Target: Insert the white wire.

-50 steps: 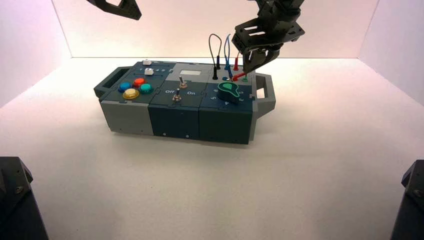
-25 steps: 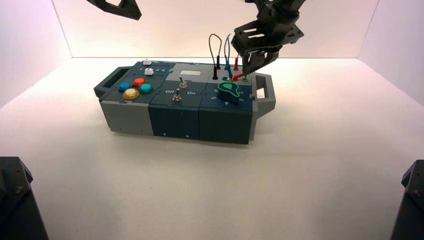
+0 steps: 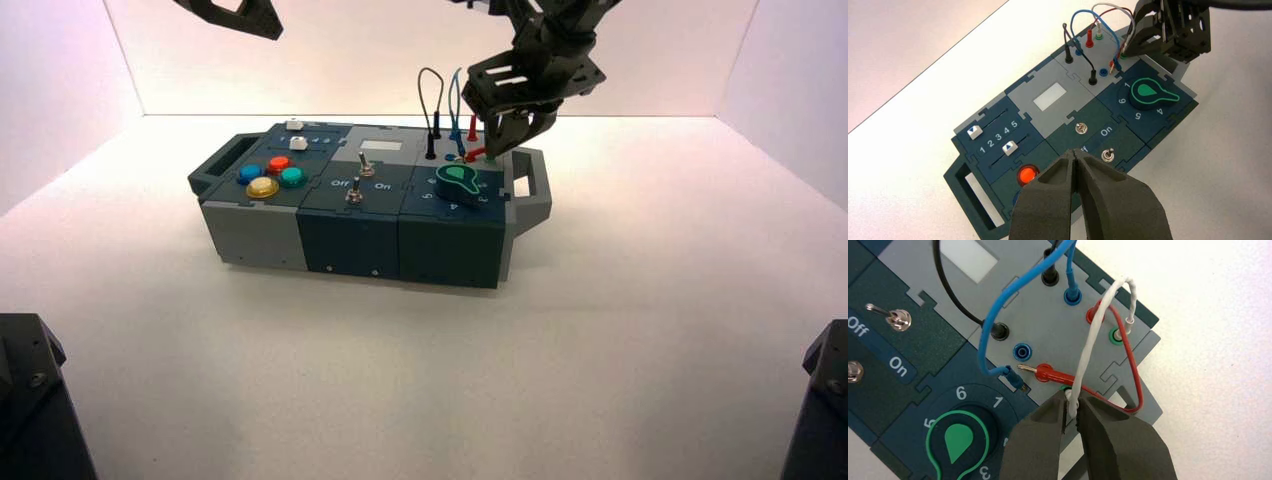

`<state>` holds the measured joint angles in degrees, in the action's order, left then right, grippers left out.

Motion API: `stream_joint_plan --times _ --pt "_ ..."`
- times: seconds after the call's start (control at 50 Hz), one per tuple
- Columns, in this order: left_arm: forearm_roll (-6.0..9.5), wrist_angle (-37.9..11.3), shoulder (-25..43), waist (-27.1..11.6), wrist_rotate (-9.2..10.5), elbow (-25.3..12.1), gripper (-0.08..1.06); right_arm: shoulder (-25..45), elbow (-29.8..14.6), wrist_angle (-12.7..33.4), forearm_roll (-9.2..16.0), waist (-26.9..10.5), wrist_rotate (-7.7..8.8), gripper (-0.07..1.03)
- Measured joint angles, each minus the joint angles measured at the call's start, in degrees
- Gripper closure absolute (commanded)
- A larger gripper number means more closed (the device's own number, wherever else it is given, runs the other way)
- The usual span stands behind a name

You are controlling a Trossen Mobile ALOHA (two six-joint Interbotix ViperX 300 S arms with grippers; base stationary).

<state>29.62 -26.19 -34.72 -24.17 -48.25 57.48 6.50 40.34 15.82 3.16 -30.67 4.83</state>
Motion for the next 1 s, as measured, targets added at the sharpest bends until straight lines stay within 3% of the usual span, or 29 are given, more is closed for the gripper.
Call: stream_joint_plan --times 0.4,0.68,1.0 --pt "-0.09 0.0 0.1 0.0 -0.09 0.0 1.01 0.4 0.0 -0.3 0.1 0.0 0.00 0.97" --pt "0.00 0.0 0.0 0.0 0.00 0.0 1.01 -1.9 -0.1 3.8 -0.1 0.0 0.00 0.66" --pt "-0.09 0.0 0.0 0.0 0.00 0.0 1.01 -4.5 -0.6 6.0 -0.1 0.0 0.00 0.63"
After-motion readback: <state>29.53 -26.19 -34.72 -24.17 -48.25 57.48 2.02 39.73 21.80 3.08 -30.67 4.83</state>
